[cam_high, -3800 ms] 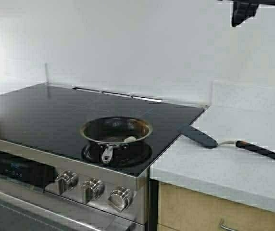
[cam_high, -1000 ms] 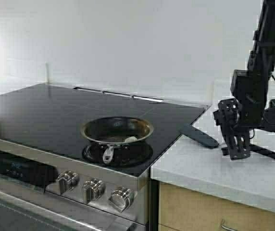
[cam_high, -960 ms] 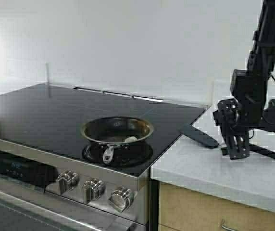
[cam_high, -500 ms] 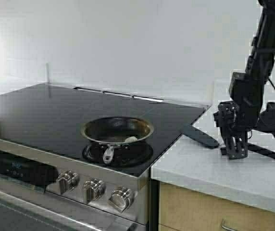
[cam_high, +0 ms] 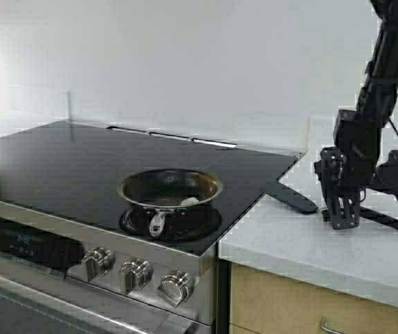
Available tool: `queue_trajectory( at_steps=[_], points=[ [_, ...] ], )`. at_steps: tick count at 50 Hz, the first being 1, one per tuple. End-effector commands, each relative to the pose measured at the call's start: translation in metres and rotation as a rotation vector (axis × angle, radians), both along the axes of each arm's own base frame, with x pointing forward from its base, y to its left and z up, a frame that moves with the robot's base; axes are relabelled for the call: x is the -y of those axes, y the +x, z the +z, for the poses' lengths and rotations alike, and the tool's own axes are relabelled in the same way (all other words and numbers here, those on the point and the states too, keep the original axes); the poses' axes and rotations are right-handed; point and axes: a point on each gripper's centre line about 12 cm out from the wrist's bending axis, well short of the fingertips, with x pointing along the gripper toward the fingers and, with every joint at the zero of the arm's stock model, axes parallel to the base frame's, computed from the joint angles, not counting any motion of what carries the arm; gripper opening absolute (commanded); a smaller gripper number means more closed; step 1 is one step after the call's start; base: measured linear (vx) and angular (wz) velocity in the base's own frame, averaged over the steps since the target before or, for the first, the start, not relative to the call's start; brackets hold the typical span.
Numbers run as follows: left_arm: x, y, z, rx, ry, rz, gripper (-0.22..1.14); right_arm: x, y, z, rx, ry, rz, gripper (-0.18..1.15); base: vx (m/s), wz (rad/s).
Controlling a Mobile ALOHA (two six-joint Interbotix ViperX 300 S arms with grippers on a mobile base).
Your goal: Add oil to the pan and cook the shrimp and serve it
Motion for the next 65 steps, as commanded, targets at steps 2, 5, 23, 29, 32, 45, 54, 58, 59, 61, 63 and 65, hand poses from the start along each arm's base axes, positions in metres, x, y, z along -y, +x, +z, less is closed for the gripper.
queue_trajectory(
  at_steps=[2,5,23,29,32,45,54,58,59,61,63,65],
  points=[
    [0.0,0.001,0.003,0.008,-0.002,0.0,0.03,0.003,0.005,-0.001,0.001,0.001,-0.009,1.01,0.0,0.0],
    [0.0,0.001,0.003,0.008,0.0,0.0,0.03,0.002,0.006,-0.001,0.006,0.001,-0.007,1.01,0.0,0.0],
    [0.0,0.001,0.003,0.008,-0.002,0.0,0.03,0.002,-0.001,-0.011,-0.103,0.036,-0.035,0.45,0.0,0.0],
    [0.0,0.001,0.003,0.006,-0.002,0.0,0.03,0.004,-0.002,-0.012,-0.119,0.041,-0.057,0.06,0.0,0.0],
    [0.0,0.001,0.004,0.009,-0.002,0.0,0.03,0.003,-0.001,-0.009,-0.114,0.042,-0.056,0.07,0.0,0.0],
    [0.0,0.001,0.004,0.009,0.0,0.0,0.03,-0.009,0.003,0.029,-0.056,0.035,-0.007,0.11,0.0,0.0],
    [0.0,0.001,0.004,0.009,-0.003,0.001,0.03,-0.02,-0.006,0.049,-0.037,0.02,0.032,0.11,0.0,0.0],
    [0.0,0.002,0.005,0.011,-0.003,0.001,0.03,-0.026,-0.012,0.052,-0.034,-0.006,0.074,0.11,0.0,0.0],
    [0.0,0.001,0.004,0.008,-0.003,0.001,0.03,-0.026,-0.013,0.053,-0.031,-0.012,0.078,0.11,0.0,0.0],
    [0.0,0.002,0.004,0.009,-0.003,0.001,0.03,-0.029,-0.016,0.056,-0.016,-0.023,0.089,0.11,0.0,0.0],
    [0.0,0.002,0.004,0.006,-0.003,0.0,0.03,-0.03,-0.019,0.058,0.001,-0.033,0.096,0.11,0.0,0.0],
    [0.0,0.002,0.004,0.006,-0.002,0.0,0.03,-0.03,-0.021,0.061,0.015,-0.038,0.099,0.11,0.0,0.0]
  ],
)
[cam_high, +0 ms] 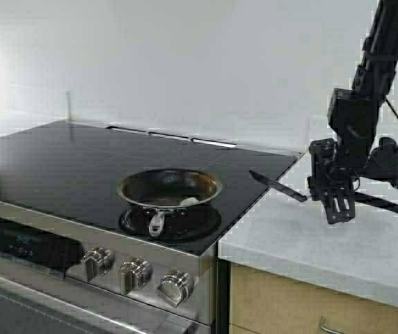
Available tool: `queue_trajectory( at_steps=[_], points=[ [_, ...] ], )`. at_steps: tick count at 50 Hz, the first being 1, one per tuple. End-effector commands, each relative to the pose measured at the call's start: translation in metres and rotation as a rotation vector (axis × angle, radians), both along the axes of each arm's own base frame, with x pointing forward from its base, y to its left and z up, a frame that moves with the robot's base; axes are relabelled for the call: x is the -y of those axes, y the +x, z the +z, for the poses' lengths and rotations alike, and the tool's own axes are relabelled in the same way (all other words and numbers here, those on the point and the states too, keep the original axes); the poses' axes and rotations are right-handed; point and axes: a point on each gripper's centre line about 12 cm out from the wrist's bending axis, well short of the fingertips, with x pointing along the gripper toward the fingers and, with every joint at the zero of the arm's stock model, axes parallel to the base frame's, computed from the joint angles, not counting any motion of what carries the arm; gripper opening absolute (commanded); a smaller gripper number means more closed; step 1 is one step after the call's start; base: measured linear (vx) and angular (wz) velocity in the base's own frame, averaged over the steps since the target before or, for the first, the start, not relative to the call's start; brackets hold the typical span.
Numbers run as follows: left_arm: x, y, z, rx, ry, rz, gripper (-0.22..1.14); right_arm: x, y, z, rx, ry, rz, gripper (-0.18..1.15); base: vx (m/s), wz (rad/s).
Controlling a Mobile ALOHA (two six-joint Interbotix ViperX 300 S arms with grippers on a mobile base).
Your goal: Add oil to the pan and cook the shrimp and serve it
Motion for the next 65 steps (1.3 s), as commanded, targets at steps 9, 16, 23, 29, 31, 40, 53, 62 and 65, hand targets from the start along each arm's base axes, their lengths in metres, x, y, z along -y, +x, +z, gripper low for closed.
queue_trajectory(
  at_steps=[9,16,23,29,31,40,53,62,65],
  points=[
    [0.0,0.002,0.003,0.006,-0.002,0.0,0.03,-0.015,-0.011,0.03,0.101,-0.012,0.054,0.12,0.0,0.0],
    [0.0,0.002,0.004,0.008,-0.002,0.0,0.03,-0.017,-0.021,0.023,0.082,-0.019,0.077,0.12,0.0,0.0],
    [0.0,0.002,0.003,0.006,-0.002,0.0,0.03,-0.019,-0.026,0.019,0.095,-0.027,0.095,0.12,0.0,0.0],
    [0.0,0.001,0.002,0.002,0.0,0.0,0.03,-0.028,-0.034,0.022,0.111,-0.037,0.133,0.09,0.0,0.0],
    [0.0,0.001,0.002,0.0,-0.001,0.0,0.03,-0.036,-0.039,0.023,0.128,-0.04,0.157,0.08,0.0,0.0],
    [0.0,0.002,0.004,0.005,-0.002,0.002,0.03,-0.082,-0.065,0.023,0.148,-0.043,0.288,0.08,0.0,0.0],
    [0.003,0.001,0.003,0.003,-0.002,-0.017,0.03,-0.115,-0.078,0.04,0.204,-0.171,0.472,0.08,0.0,0.0],
    [0.009,0.0,0.004,0.002,0.005,-0.048,0.03,-0.124,-0.075,0.085,0.275,-0.364,0.616,0.08,0.0,0.0],
    [0.009,0.0,0.003,0.0,0.003,-0.049,0.03,-0.125,-0.072,0.101,0.294,-0.414,0.638,0.08,0.0,0.0]
  ],
)
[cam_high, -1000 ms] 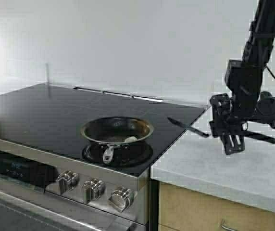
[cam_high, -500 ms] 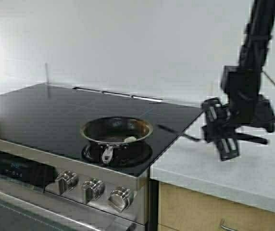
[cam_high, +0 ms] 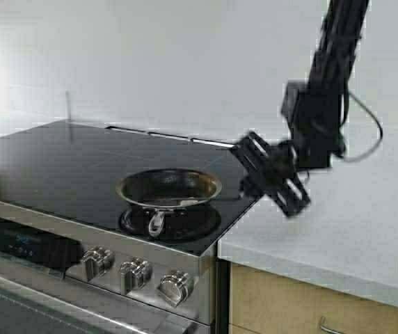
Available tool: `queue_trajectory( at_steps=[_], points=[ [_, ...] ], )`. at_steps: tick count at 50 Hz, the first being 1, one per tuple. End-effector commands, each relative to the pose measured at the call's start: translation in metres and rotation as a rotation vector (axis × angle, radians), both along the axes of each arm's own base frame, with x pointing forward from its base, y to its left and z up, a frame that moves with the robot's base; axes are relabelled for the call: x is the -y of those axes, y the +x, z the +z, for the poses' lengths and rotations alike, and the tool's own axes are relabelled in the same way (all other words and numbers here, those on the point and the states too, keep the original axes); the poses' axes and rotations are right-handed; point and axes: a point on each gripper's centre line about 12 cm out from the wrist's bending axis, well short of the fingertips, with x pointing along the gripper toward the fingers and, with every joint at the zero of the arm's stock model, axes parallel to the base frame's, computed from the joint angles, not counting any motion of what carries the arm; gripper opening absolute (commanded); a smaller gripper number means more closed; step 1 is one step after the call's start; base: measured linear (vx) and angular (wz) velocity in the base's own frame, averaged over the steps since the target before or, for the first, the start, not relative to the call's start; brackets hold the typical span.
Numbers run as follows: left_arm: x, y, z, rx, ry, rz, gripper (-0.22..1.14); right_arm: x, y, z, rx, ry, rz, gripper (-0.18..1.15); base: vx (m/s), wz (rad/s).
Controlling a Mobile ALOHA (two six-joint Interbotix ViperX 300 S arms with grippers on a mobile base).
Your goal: Add oil to the pan and cook the shrimp and serve it
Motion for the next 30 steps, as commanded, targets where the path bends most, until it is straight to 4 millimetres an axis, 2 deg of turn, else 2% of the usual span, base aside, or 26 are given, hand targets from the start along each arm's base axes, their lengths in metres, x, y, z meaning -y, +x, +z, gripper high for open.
queue_trajectory(
  at_steps=[1,15,30],
  points=[
    [0.0,0.001,0.002,0.005,0.0,-0.001,0.03,-0.006,0.013,0.056,0.112,-0.051,0.043,0.08,0.0,0.0],
    [0.0,0.001,0.001,-0.012,-0.001,-0.001,0.03,-0.006,0.021,0.12,0.269,-0.229,0.104,0.08,0.0,0.0],
    [0.002,0.006,-0.005,-0.072,0.0,-0.005,0.03,0.003,0.016,0.176,0.443,-0.401,0.149,0.08,0.0,0.0]
  ],
)
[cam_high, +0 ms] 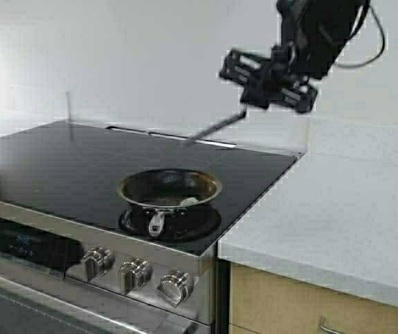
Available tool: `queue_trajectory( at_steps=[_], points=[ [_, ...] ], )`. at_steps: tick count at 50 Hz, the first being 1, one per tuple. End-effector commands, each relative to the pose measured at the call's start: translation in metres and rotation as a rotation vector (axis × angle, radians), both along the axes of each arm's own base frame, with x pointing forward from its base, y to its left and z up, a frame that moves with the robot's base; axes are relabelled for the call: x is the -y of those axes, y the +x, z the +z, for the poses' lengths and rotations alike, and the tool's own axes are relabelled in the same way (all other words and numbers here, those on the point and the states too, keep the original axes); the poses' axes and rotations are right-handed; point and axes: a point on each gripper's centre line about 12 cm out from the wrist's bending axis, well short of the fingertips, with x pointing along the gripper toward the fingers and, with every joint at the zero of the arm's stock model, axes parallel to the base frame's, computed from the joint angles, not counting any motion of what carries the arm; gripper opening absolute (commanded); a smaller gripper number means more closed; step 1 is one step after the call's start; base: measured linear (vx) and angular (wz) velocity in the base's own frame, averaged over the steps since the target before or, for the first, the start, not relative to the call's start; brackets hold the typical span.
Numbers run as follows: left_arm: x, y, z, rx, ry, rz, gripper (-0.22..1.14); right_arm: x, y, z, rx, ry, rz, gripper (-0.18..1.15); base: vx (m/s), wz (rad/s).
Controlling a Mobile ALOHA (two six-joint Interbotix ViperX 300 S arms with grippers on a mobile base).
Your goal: Add oil to the pan and cook the shrimp and serve it
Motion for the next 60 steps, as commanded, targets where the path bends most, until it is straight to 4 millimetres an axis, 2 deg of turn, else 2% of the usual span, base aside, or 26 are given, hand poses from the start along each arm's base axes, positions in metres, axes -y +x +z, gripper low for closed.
queue_trajectory(
  at_steps=[1,7,16,27,36,39,42,52,54,60],
  points=[
    [0.002,0.006,0.001,-0.031,0.0,-0.006,0.03,0.0,-0.002,0.044,0.129,-0.055,0.033,0.08,0.0,0.0],
    [0.007,0.009,-0.004,-0.1,0.006,-0.035,0.03,0.007,-0.009,0.065,0.206,-0.198,0.059,0.08,0.0,0.0],
    [0.014,0.015,-0.015,-0.17,0.013,-0.065,0.03,0.021,-0.028,0.094,0.235,-0.307,0.081,0.08,0.0,0.0],
    [0.015,0.018,-0.022,-0.202,0.016,-0.065,0.03,0.045,-0.054,0.095,0.195,-0.318,0.036,0.08,0.0,0.0],
    [0.015,0.019,-0.025,-0.212,0.019,-0.066,0.06,0.051,-0.065,0.097,0.186,-0.297,0.038,0.08,0.0,0.0],
    [0.015,0.019,-0.027,-0.219,0.019,-0.069,0.13,0.051,-0.068,0.1,0.184,-0.297,0.053,0.08,0.0,0.0],
    [0.017,0.02,-0.029,-0.222,0.019,-0.074,0.26,0.051,-0.07,0.101,0.177,-0.296,0.067,0.08,0.0,0.0],
    [0.026,0.031,-0.049,-0.29,0.028,-0.106,1.07,0.052,-0.071,0.1,0.165,-0.26,0.052,0.08,0.0,0.0],
    [0.028,0.033,-0.053,-0.301,0.029,-0.116,1.1,0.052,-0.07,0.1,0.171,-0.262,0.047,0.08,0.0,0.0],
    [0.036,0.042,-0.062,-0.311,0.024,-0.136,1.0,0.055,-0.071,0.101,0.187,-0.259,0.03,0.08,0.0,0.0]
  ],
)
